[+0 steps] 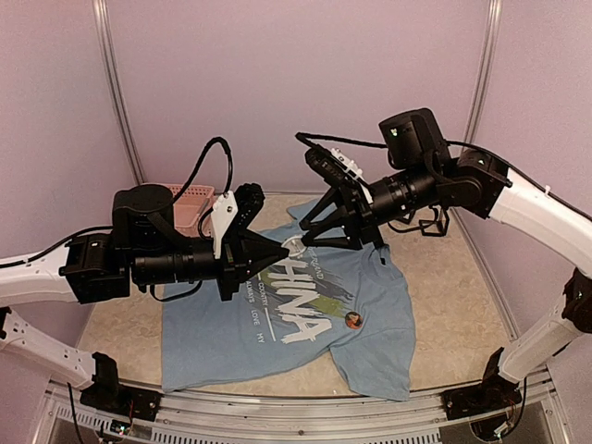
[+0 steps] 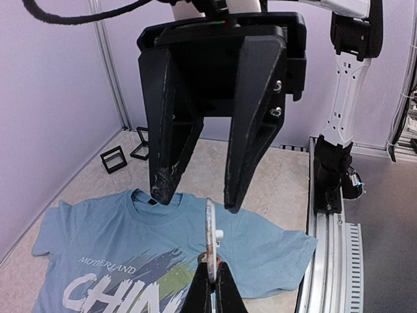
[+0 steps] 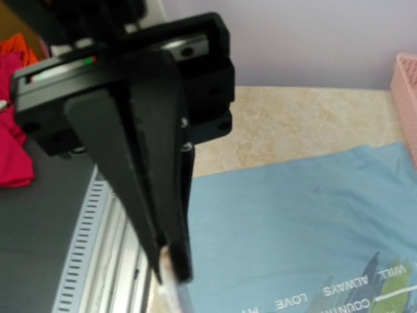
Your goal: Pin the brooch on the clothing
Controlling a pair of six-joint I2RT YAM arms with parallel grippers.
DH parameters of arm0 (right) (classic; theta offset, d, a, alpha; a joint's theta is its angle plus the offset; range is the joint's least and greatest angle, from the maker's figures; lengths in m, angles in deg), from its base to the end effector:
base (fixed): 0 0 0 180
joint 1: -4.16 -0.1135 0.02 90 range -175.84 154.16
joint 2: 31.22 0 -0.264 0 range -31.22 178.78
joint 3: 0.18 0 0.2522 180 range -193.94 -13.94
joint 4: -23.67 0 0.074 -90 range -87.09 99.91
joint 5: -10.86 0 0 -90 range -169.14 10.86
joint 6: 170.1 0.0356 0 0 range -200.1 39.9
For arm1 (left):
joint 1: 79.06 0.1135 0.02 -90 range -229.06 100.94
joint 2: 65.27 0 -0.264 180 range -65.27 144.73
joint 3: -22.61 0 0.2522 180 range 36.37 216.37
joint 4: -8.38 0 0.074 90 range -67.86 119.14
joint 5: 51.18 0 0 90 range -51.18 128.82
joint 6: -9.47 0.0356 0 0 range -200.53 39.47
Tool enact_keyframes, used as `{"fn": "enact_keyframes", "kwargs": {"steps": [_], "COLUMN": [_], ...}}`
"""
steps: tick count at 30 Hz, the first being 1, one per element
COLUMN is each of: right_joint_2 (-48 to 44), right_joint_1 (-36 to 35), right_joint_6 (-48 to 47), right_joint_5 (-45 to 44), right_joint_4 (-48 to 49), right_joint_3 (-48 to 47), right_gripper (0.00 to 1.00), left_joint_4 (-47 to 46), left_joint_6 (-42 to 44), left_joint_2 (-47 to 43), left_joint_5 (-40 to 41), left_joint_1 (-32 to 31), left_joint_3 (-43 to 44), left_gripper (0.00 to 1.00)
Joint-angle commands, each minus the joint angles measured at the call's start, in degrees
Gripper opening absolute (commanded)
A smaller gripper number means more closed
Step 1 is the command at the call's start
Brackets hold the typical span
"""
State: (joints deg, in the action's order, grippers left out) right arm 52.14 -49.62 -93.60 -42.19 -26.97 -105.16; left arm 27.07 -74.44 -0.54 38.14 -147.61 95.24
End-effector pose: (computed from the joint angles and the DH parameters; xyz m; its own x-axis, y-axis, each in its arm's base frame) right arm 0.1680 0.2656 0.4190 -0.0557 -0.3918 -0.9184 -0.9958 -0.0445 0.0794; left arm 0.0964 -0.2466 0.3664 0.0311 0.2109 -0.9770 0.9369 0.3343 0.1020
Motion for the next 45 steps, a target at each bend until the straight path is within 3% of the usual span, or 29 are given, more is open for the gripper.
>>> {"fn": "enact_keyframes", "kwargs": {"steps": [1,5,9,14,17,19,21,27,30,39,45], "right_joint_2": [0.89,1.26,1.41,1.40,-0.74,-2.62,-4.58,-6.35,-5.59,-5.02,-4.36], "right_joint_1": [-0.08,-0.15,-0.26,-0.54,-0.55,-0.54,-0.53,-0.53,-0.54,-0.65,-0.97], "right_joint_6": [0.12,0.62,0.75,0.93,3.04,5.08,7.11,10.67,11.47,12.09,11.61], "right_joint_5": [1.63,1.76,2.39,4.84,6.94,8.11,8.94,11.45,12.20,13.19,12.15], "right_joint_4": [0.26,0.99,1.59,2.52,8.81,14.13,19.46,26.21,26.78,28.12,27.04], "right_joint_3": [0.37,0.67,1.00,1.94,4.71,7.17,9.82,12.74,12.77,12.86,12.51], "right_gripper": [0.29,0.21,0.00,0.00,0.00,0.00,0.00,0.00,0.00,0.00,0.00], "left_joint_4": [-1.48,-2.09,-2.43,-4.45,-8.75,-10.55,-11.61,-15.82,-16.81,-19.50,-19.61], "left_joint_6": [-0.03,0.15,0.15,-0.28,-0.45,-0.81,-0.83,-1.07,-1.36,-1.87,-2.14], "left_joint_2": [-0.46,-0.72,-0.74,-1.72,-3.31,-4.06,-4.79,-6.64,-6.52,-6.04,-5.03], "left_joint_5": [-1.47,-1.56,-1.99,-1.65,-1.15,-1.37,-1.51,-4.35,-4.90,-6.46,-7.40], "left_joint_1": [0.00,-0.02,-0.04,0.00,0.00,0.04,0.07,0.24,0.24,0.29,0.35], "left_joint_3": [0.46,0.25,0.06,-1.67,-4.13,-5.33,-6.26,-8.28,-8.02,-7.93,-7.11], "left_gripper": [0.00,0.00,0.00,0.00,0.00,0.25,0.31,0.27,0.20,0.21,0.11]}}
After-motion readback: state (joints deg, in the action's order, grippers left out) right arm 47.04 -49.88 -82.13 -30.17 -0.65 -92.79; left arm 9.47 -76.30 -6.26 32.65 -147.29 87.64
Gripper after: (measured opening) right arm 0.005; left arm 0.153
